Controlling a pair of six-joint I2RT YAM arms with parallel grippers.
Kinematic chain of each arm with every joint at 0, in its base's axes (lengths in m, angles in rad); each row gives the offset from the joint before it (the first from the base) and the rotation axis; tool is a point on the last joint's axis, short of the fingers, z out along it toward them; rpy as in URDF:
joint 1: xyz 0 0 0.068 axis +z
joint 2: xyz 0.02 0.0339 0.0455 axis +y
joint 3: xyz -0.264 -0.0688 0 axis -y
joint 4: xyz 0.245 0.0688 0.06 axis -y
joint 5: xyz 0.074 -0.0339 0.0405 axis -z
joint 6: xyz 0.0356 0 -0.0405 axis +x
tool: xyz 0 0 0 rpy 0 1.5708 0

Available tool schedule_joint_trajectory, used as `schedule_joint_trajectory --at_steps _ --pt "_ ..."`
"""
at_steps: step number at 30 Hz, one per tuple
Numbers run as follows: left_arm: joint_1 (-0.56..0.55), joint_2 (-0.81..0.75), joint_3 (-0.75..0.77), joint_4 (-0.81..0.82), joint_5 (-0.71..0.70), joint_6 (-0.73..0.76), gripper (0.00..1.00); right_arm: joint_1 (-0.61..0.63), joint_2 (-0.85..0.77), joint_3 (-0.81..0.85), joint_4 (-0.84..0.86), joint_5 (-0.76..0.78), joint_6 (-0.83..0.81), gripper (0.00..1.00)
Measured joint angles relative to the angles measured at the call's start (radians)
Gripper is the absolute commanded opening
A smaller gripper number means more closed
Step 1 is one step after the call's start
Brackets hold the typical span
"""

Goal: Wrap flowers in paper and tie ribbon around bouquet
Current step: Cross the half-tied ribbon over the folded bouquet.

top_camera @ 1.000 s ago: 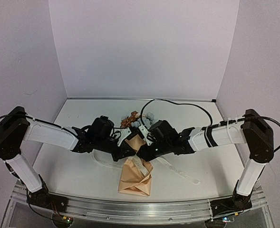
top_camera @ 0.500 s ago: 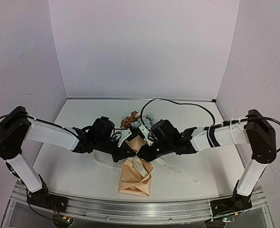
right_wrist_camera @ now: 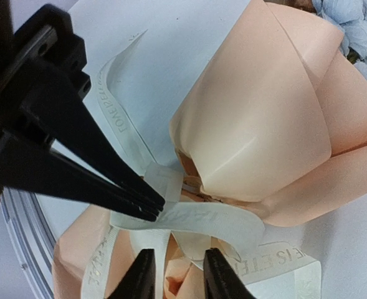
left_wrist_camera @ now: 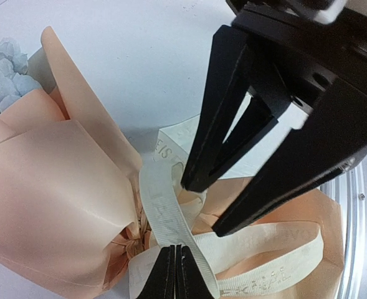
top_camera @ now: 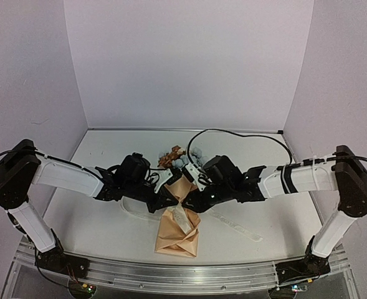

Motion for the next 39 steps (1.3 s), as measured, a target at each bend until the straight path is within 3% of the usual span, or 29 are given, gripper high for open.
schedule_joint_trajectory --at_steps 5,17,28,39 --pt "0.000 0.000 0.000 0.000 0.000 0.000 0.03 0.000 -0.060 -0.077 -0.023 0.000 -0.070 0.41" --pt "0.000 0.000 0.002 0.000 -0.001 0.000 0.02 0.000 -0.078 -0.113 -0.039 -0.014 -0.227 0.37" --pt "0.000 0.001 0.002 0.000 -0.001 0.000 0.02 0.000 -0.023 -0.074 -0.040 0.036 -0.260 0.35" --pt "0.000 0.002 0.002 0.000 -0.001 0.000 0.02 0.000 0.001 -0.054 -0.039 0.068 -0.264 0.13"
